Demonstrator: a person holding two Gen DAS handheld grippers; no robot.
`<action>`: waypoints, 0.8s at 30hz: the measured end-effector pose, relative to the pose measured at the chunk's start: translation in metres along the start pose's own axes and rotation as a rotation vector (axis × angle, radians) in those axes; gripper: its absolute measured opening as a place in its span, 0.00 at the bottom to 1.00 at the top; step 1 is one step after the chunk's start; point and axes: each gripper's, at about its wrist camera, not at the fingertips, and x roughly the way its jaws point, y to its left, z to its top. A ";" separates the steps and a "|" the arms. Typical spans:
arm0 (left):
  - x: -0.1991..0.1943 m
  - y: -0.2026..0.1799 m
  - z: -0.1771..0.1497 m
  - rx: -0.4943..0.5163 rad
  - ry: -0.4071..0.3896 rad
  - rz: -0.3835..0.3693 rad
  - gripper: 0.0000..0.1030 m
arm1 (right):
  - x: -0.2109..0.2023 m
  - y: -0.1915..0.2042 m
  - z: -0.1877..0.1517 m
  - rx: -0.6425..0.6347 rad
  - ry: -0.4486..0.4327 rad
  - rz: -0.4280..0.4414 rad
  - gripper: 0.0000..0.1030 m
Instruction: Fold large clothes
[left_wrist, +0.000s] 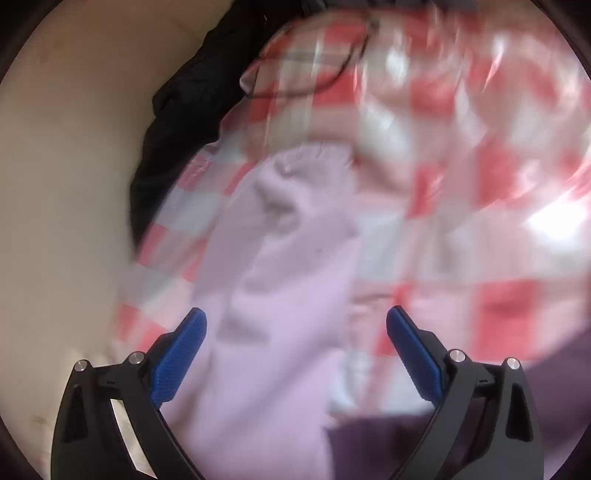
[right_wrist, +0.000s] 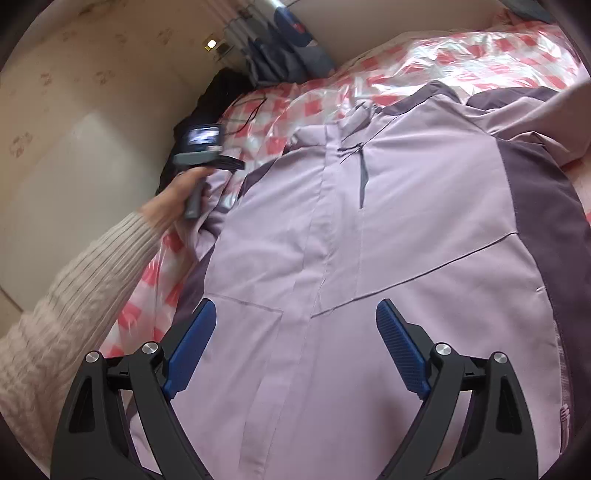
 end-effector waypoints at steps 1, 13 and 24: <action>0.010 0.000 -0.001 0.000 0.024 0.014 0.69 | 0.001 0.001 -0.001 0.005 -0.001 0.008 0.83; -0.079 0.277 -0.099 -0.753 -0.242 -0.655 0.08 | 0.013 0.005 -0.013 0.015 0.052 0.036 0.83; -0.006 0.413 -0.293 -1.224 0.002 -0.860 0.12 | 0.030 -0.007 -0.017 0.058 0.093 0.026 0.83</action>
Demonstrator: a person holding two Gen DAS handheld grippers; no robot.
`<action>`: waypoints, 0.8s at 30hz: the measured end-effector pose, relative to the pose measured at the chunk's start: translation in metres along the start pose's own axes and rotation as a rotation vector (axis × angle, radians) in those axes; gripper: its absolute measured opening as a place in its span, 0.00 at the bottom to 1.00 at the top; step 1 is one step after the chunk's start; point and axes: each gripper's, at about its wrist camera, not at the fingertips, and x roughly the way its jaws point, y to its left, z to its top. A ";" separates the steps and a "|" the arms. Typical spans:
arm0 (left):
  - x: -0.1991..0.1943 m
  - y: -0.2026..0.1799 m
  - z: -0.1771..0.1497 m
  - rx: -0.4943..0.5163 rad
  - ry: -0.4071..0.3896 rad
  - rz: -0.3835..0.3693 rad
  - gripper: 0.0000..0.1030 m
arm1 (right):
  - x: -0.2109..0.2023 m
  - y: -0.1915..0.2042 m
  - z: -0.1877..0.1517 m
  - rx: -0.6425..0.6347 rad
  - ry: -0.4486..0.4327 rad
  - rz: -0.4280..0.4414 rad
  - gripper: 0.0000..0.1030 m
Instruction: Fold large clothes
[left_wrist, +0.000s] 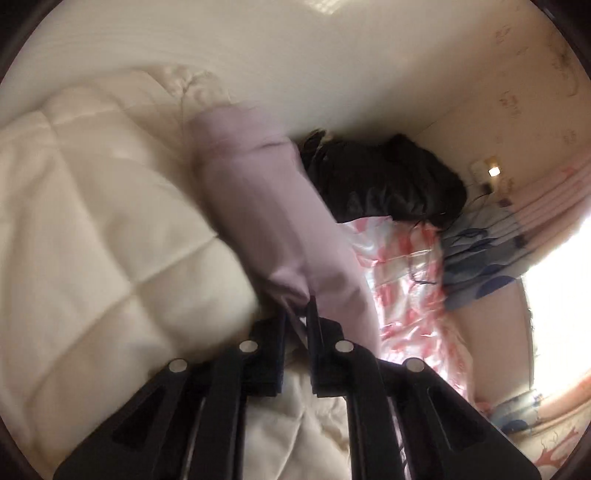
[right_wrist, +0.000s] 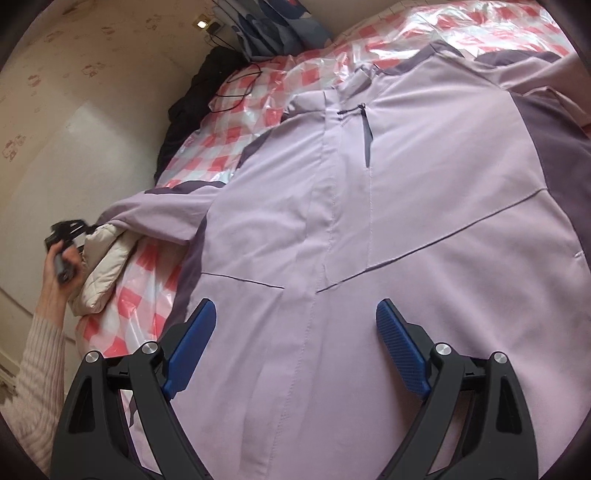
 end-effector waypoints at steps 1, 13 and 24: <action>-0.004 -0.004 -0.001 0.011 -0.004 -0.012 0.15 | 0.001 -0.001 0.000 0.002 -0.001 -0.004 0.83; 0.020 -0.016 0.030 -0.174 -0.048 -0.021 0.33 | 0.010 0.000 0.001 -0.012 0.015 -0.009 0.83; -0.042 -0.044 0.012 0.015 -0.173 0.076 0.28 | -0.026 0.015 0.014 -0.077 -0.085 0.012 0.83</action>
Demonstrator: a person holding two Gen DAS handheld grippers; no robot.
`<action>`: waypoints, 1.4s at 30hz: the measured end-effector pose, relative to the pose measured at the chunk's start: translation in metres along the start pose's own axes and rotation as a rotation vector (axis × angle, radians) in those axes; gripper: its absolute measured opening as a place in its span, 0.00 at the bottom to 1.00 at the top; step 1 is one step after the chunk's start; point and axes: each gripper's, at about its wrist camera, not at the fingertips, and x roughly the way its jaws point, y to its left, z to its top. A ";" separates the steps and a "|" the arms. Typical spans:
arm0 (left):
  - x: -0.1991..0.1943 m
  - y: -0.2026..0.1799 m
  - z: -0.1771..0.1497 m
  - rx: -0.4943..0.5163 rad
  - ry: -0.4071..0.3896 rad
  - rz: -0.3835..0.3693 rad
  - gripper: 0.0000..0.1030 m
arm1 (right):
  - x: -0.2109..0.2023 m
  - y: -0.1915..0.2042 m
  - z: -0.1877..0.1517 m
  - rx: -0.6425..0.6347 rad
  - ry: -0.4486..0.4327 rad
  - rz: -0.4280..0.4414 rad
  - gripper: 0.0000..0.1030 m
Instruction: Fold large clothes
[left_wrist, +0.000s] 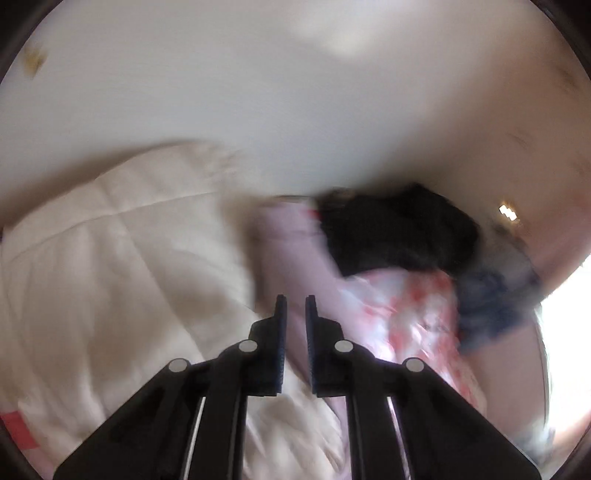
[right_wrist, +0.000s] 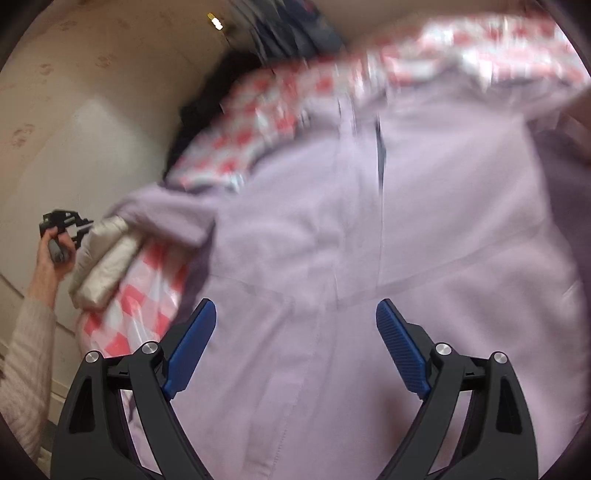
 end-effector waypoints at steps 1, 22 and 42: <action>-0.012 -0.012 -0.011 0.038 -0.009 -0.045 0.47 | -0.030 -0.002 0.009 -0.006 -0.098 -0.004 0.83; -0.031 -0.074 -0.378 0.542 0.061 -0.228 0.90 | -0.236 -0.360 0.254 0.507 -0.405 -0.469 0.93; 0.008 -0.071 -0.406 0.570 0.212 -0.135 0.90 | -0.228 -0.407 0.211 0.503 -0.530 -0.398 0.13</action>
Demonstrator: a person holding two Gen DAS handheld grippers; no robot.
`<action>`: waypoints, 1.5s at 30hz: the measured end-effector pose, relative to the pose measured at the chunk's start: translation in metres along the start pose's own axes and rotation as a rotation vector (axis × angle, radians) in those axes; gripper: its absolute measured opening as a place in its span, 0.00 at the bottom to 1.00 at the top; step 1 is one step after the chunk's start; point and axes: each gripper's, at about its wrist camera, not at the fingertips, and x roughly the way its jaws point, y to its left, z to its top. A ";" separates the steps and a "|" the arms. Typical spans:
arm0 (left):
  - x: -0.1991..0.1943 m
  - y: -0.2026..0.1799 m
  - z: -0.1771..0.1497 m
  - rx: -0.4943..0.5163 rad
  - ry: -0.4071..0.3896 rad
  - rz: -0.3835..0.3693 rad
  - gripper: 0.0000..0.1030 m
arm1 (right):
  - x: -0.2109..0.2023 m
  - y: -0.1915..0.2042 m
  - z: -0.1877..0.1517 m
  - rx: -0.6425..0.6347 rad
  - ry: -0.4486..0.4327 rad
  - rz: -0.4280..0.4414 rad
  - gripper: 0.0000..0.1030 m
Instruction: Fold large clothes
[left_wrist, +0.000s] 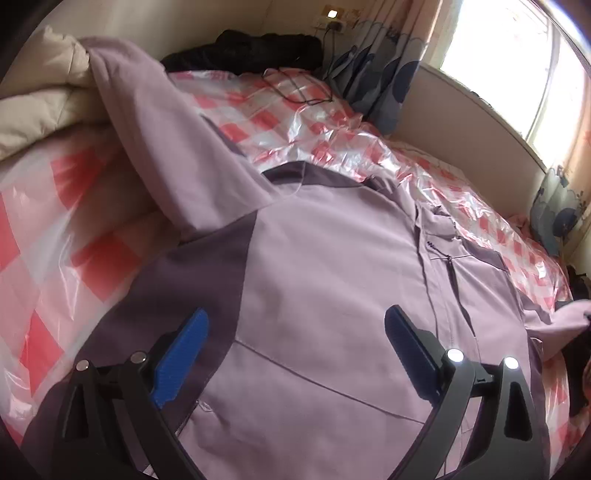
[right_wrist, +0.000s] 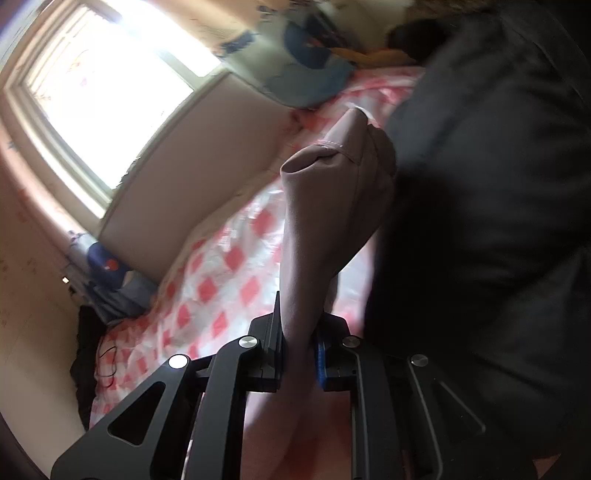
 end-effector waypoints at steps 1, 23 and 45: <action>0.002 0.001 0.000 -0.008 0.008 0.000 0.90 | 0.005 -0.010 -0.001 0.031 0.020 -0.010 0.13; 0.018 -0.003 -0.006 -0.006 0.083 0.009 0.91 | -0.020 0.036 0.013 0.066 -0.071 0.177 0.11; -0.022 0.064 0.035 -0.330 -0.064 0.004 0.93 | -0.037 0.436 -0.164 -0.654 0.083 0.571 0.11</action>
